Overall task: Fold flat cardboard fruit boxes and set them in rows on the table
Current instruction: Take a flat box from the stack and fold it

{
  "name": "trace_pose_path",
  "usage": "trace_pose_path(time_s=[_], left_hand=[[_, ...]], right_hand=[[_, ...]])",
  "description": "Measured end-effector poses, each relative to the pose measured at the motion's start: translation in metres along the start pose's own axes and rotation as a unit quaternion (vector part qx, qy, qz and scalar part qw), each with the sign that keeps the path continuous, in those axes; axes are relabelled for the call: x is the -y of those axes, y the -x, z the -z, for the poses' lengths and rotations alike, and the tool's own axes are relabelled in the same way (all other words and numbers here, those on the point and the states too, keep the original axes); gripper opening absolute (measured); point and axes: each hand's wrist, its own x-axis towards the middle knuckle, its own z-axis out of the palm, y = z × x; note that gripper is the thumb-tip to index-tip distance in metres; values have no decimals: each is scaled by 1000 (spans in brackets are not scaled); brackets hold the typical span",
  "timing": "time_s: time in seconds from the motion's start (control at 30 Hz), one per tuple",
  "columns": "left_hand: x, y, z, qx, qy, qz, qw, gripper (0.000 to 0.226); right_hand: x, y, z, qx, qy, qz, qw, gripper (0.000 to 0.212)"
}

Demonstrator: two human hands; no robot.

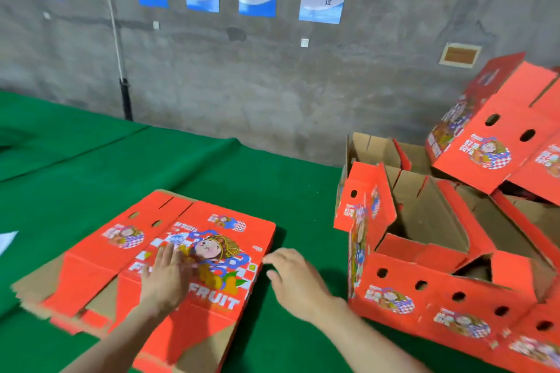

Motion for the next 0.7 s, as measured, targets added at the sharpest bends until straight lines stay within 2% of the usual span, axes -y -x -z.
trace_pose_path(time_s=[0.1, 0.2, 0.3, 0.33, 0.4, 0.43, 0.5, 0.6, 0.7], left_hand=[[24, 8, -4, 87, -34, -35, 995, 55], [24, 40, -15, 130, -22, -127, 983, 53], [31, 60, -12, 66, 57, -132, 987, 56], [37, 62, -8, 40, 87, -105, 990, 55], [54, 61, 1, -2, 138, -44, 989, 49], [62, 60, 6, -8, 147, -36, 988, 46], [68, 59, 18, 5, 159, -77, 984, 47], [60, 65, 47, 55, 178, -215, 959, 61], [39, 67, 86, 57, 155, -325, 931, 84]], right_hand=[[21, -6, -40, 36, -35, -69, 996, 33], [20, 5, -72, 34, -101, -217, 970, 39], [7, 21, -91, 43, -170, -385, 906, 27], [5, 26, -94, 42, -215, -430, 876, 21], [4, 30, -97, 9, -306, -486, 819, 22], [4, 29, -97, -12, -331, -494, 804, 25], [10, 22, -89, -33, -358, -489, 795, 28], [24, 7, -54, -40, -408, -460, 787, 24], [32, -4, -4, -63, -397, -430, 808, 18]])
